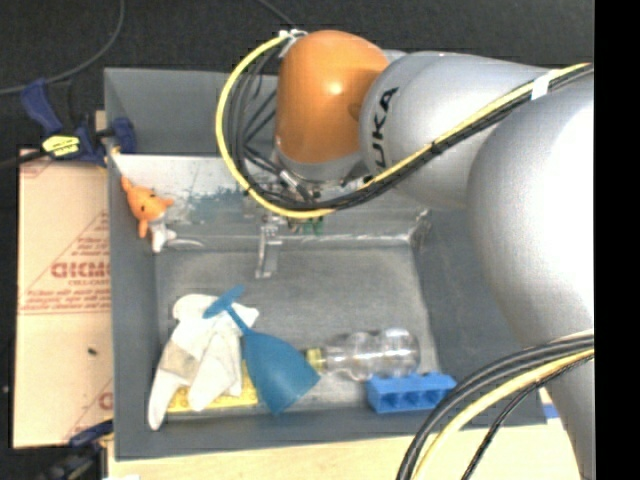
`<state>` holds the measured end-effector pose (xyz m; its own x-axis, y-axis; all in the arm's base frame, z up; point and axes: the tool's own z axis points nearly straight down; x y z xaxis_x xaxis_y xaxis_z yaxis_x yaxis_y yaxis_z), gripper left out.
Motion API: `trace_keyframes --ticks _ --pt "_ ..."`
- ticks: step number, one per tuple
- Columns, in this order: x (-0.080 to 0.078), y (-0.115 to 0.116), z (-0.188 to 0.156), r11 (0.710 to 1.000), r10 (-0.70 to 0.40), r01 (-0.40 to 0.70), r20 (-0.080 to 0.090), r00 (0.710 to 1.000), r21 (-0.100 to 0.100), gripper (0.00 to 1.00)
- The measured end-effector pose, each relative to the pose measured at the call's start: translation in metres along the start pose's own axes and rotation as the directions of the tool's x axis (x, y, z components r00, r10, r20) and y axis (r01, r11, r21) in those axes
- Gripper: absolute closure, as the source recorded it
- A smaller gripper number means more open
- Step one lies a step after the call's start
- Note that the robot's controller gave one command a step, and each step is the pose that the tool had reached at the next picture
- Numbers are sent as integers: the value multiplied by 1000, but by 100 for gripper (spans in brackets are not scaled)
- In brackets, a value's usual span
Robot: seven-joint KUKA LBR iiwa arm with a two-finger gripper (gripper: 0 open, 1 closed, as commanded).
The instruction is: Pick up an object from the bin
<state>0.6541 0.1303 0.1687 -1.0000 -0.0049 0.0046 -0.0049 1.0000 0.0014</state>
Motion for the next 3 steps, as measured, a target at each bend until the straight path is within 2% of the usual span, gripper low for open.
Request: trace_keyframes --ticks 1,2,3 --pt "-2 -1 -6 1000 2 -2 9 1000 -1 0" --pt "9 6 74 1000 17 -17 8 1000 -3 0" --pt "39 58 97 1000 -28 28 12 1000 -2 0"
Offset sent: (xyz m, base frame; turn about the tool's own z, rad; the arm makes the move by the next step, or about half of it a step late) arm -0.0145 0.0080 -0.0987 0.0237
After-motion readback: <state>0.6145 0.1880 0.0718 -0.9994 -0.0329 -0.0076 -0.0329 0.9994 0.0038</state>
